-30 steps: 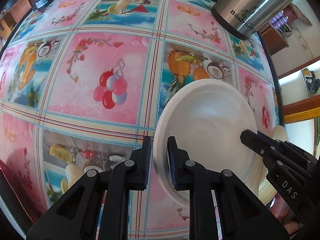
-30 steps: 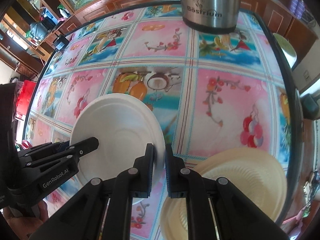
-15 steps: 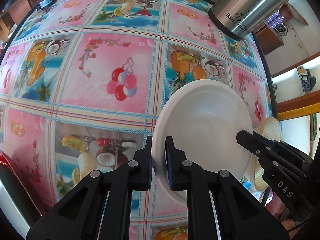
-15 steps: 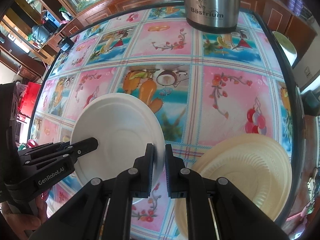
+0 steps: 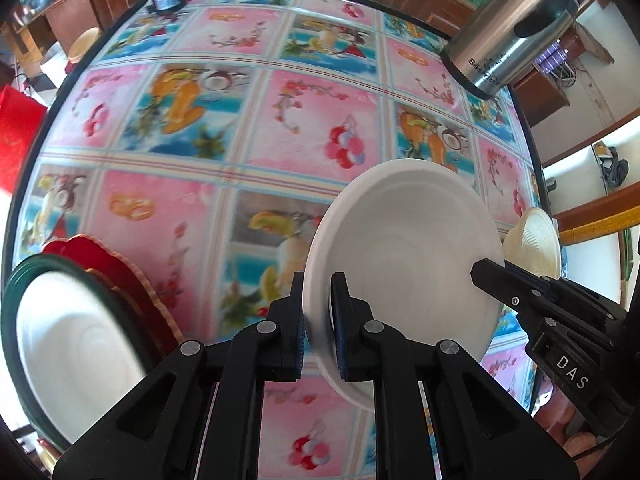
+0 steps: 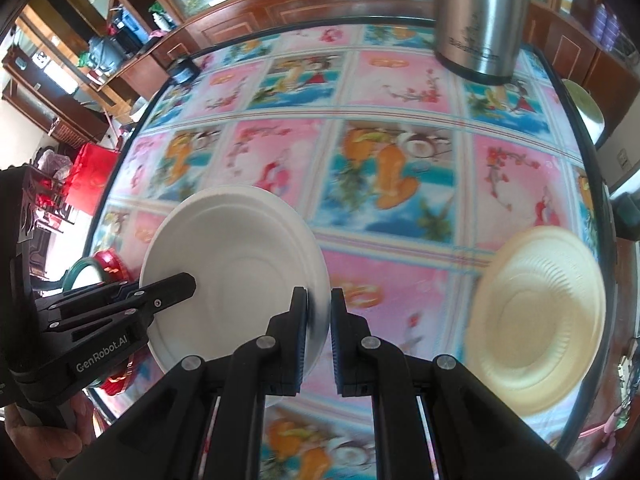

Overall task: Organize plates and bowls
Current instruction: 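Carry the white plate to the stack and lower it into the white bowl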

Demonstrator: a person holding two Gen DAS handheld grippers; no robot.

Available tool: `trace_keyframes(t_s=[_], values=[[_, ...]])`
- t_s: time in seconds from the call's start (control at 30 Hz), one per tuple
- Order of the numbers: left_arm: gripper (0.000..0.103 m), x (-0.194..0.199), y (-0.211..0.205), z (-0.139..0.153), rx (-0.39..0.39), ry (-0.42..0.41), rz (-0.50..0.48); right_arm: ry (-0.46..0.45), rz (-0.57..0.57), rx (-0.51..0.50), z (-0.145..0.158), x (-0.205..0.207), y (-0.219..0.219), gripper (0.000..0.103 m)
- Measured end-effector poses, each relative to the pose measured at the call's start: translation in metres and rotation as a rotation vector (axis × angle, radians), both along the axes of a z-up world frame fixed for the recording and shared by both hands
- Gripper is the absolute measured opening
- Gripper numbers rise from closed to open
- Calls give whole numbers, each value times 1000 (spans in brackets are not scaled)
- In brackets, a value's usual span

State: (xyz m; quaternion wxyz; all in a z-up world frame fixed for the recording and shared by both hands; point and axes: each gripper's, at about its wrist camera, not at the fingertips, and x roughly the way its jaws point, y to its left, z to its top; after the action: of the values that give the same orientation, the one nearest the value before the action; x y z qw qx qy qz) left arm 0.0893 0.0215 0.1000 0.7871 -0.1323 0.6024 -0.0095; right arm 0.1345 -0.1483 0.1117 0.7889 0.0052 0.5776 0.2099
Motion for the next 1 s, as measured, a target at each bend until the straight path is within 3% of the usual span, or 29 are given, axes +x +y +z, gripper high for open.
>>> trace_keyframes(t_s=[0.57, 1.0], values=[[11, -82, 114, 26, 35, -49, 108, -32, 128, 25, 22, -64, 109, 10], [12, -119, 177, 14, 43, -28, 178, -21, 216, 9, 14, -96, 180, 12]])
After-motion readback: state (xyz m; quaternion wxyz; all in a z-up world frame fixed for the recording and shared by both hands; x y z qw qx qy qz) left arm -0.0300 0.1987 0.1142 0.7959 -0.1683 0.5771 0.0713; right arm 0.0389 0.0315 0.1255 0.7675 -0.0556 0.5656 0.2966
